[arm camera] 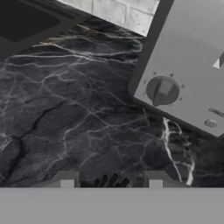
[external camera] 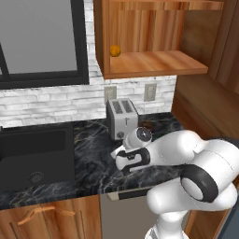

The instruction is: Pick the dish brush and sponge from the cabinet and place them on the counter.

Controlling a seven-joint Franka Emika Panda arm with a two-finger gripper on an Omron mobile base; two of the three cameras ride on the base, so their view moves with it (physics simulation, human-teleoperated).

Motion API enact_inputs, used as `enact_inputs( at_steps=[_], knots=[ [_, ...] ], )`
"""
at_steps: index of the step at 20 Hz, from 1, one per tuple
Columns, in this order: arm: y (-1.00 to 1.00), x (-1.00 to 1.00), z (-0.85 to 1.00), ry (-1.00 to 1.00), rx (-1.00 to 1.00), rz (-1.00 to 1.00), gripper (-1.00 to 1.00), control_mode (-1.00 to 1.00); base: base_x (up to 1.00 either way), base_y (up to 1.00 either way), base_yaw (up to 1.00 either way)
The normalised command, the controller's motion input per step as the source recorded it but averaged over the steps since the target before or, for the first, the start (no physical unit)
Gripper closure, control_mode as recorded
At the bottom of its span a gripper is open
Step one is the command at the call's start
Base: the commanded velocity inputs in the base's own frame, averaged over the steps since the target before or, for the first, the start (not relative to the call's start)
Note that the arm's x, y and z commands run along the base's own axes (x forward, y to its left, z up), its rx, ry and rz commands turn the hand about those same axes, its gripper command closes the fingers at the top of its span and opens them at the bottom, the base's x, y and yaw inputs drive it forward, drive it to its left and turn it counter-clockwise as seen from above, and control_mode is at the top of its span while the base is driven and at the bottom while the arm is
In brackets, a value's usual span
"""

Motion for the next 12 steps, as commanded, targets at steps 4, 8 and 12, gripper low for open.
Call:
enact_inputs(
  at_steps=[4, 8, 12],
  knots=[
    [0.00, 0.13, -0.31, 0.01, 0.00, 0.00, 1.00, -1.00, 0.00, 0.00, 0.00],
    [0.00, 0.17, -0.30, 0.02, 0.00, 0.00, 1.00, -1.00, 0.00, 0.00, 0.00],
    [0.00, 0.18, -0.30, 0.01, 0.00, 0.00, 1.00, -1.00, 0.00, 0.00, 0.00]
  ],
)
